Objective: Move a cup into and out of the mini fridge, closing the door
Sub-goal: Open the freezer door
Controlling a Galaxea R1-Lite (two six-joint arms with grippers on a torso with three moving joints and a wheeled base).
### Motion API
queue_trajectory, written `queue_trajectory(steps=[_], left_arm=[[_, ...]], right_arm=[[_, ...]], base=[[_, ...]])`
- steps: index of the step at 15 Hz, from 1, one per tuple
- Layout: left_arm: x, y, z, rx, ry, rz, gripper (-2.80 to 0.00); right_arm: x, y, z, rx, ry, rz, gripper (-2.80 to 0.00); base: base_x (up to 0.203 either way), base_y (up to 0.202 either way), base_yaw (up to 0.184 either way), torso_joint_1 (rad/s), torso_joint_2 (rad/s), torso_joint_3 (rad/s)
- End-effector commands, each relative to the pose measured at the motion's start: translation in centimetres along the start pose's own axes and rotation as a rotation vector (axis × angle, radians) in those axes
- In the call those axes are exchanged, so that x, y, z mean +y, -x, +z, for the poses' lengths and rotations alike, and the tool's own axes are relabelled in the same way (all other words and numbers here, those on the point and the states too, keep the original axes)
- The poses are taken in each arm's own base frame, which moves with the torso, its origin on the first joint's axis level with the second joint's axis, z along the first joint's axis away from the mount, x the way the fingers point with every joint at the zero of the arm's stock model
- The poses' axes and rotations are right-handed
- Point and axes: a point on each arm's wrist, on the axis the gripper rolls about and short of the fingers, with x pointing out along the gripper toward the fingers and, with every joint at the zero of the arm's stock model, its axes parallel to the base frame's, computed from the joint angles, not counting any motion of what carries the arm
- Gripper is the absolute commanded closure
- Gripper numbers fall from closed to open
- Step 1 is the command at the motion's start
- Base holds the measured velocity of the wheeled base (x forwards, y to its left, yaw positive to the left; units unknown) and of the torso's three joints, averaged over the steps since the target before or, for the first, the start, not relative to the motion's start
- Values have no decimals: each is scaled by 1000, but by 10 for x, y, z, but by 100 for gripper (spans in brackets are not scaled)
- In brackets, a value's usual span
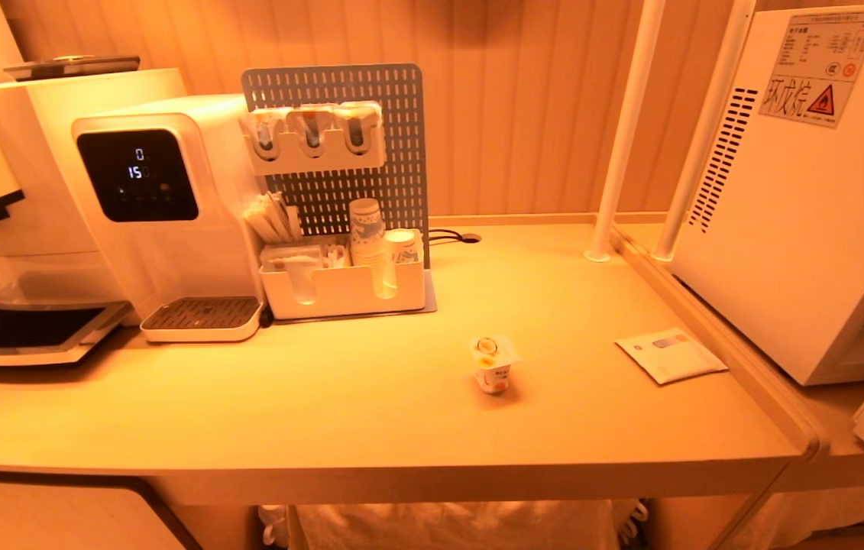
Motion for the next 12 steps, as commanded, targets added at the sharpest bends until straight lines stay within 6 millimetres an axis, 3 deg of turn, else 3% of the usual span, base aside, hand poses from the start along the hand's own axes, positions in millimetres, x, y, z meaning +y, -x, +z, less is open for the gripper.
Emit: queue_trajectory(steps=[1, 12], left_arm=[[0, 0, 0, 0, 0, 0, 0], [0, 0, 0, 0, 0, 0, 0]], right_arm=[[-3, 8, -2, -12, -2, -20, 0], [-4, 31, -9, -40, 42, -59, 0]], base=[[0, 0, 0, 0, 0, 0], [0, 0, 0, 0, 0, 0]])
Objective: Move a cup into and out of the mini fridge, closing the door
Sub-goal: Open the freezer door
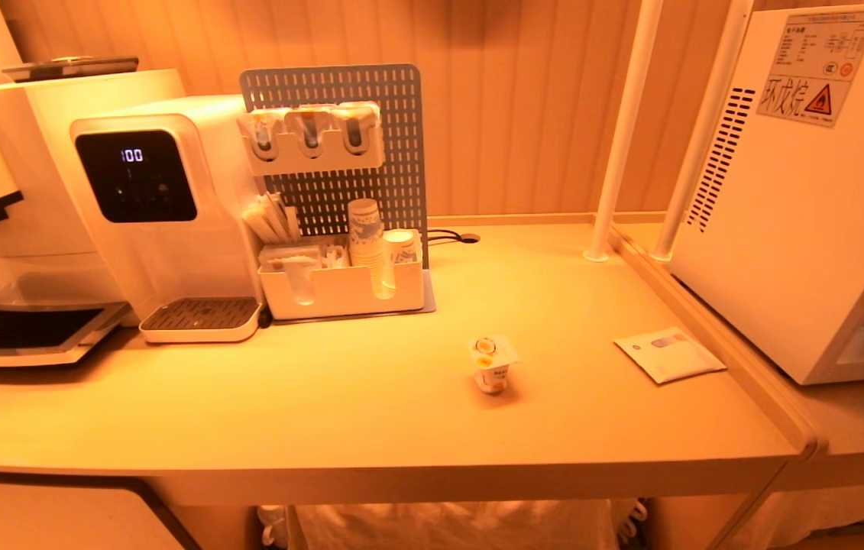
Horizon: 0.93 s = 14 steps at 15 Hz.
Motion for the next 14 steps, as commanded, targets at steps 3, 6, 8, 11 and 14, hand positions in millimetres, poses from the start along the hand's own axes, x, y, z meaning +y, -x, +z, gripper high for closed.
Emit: queue_trajectory(steps=[3, 6, 8, 11, 14], left_arm=[[0, 0, 0, 0, 0, 0, 0], [0, 0, 0, 0, 1, 0, 0], [0, 0, 0, 0, 0, 0, 0], [0, 0, 0, 0, 1, 0, 0], [0, 0, 0, 0, 0, 0, 0]], right_arm=[[3, 4, 4, -41, 10, 23, 0], [11, -7, 9, -60, 3, 85, 0], [16, -14, 12, -75, -24, 139, 0], [19, -18, 15, -91, -47, 160, 0], [25, -33, 21, -94, -83, 190, 0]], base=[[0, 0, 0, 0, 0, 0], [0, 0, 0, 0, 0, 0], [0, 0, 0, 0, 0, 0], [0, 0, 0, 0, 0, 0], [0, 0, 0, 0, 0, 0]])
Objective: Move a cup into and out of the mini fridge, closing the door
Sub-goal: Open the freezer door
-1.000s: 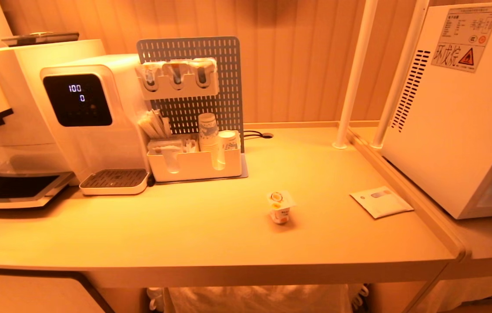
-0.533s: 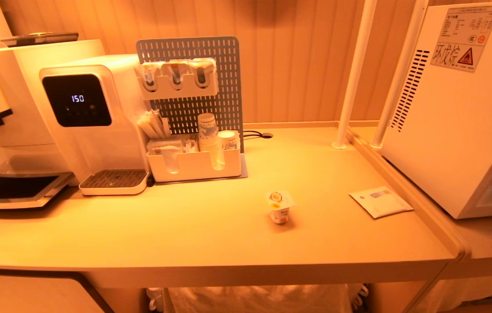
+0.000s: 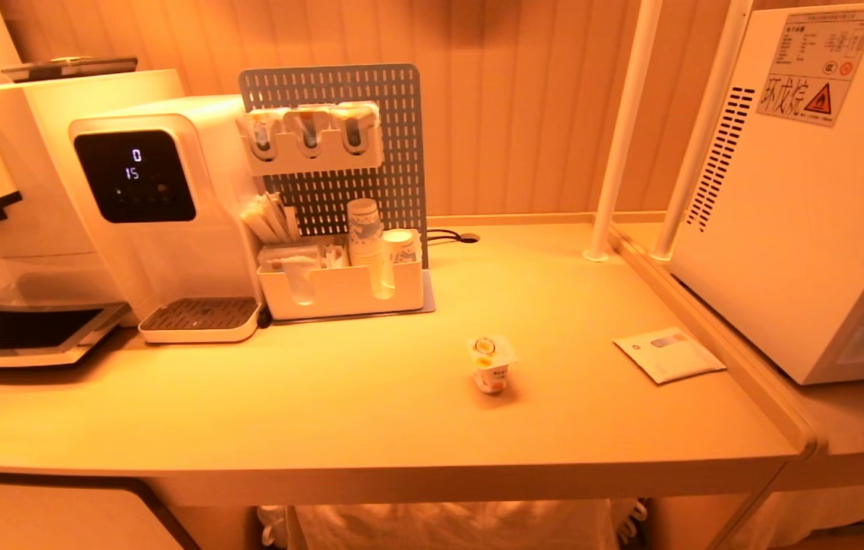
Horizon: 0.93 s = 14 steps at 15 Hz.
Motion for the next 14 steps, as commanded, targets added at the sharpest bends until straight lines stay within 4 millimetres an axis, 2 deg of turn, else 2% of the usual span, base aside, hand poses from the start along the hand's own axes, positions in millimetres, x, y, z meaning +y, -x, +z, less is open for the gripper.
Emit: queue_trajectory(steps=[1, 5, 7, 14], left_arm=[[0, 0, 0, 0, 1, 0, 0], [0, 0, 0, 0, 1, 0, 0], [0, 0, 0, 0, 0, 0, 0], [0, 0, 0, 0, 0, 0, 0]], right_arm=[[4, -14, 0, 19, 8, 23, 0], [-2, -37, 12, 6, 18, 8, 0], [-7, -40, 13, 13, 21, -13, 0], [-23, -15, 8, 13, 148, -98, 0]], base=[[0, 0, 0, 0, 0, 0], [0, 0, 0, 0, 0, 0], [0, 0, 0, 0, 0, 0], [0, 0, 0, 0, 0, 0]])
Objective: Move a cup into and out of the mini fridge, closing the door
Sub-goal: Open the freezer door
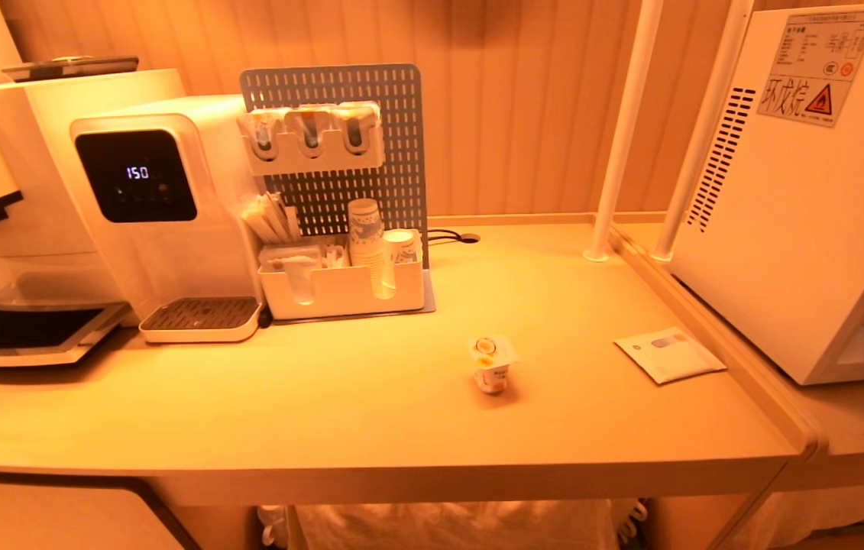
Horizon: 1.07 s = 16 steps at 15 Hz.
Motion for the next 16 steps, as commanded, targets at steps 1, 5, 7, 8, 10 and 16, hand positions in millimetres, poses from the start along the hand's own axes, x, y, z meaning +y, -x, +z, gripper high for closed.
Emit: queue_trajectory(steps=[1, 5, 7, 8, 10, 16], left_arm=[[0, 0, 0, 0, 0, 0, 0], [0, 0, 0, 0, 2, 0, 0], [0, 0, 0, 0, 2, 0, 0], [0, 0, 0, 0, 0, 0, 0], [0, 0, 0, 0, 1, 0, 0], [0, 0, 0, 0, 0, 0, 0]], right_arm=[[-6, 11, 0, -12, 13, -30, 0], [-5, 28, -4, -21, 20, -46, 0], [-7, 37, -6, -27, 40, -62, 0], [-6, 41, -7, -29, 54, -67, 0], [-7, 50, -9, -33, 82, -87, 0], [-11, 57, -15, 17, 141, -143, 0]], base=[[0, 0, 0, 0, 0, 0], [0, 0, 0, 0, 0, 0], [0, 0, 0, 0, 0, 0], [0, 0, 0, 0, 0, 0], [0, 0, 0, 0, 0, 0], [0, 0, 0, 0, 0, 0]])
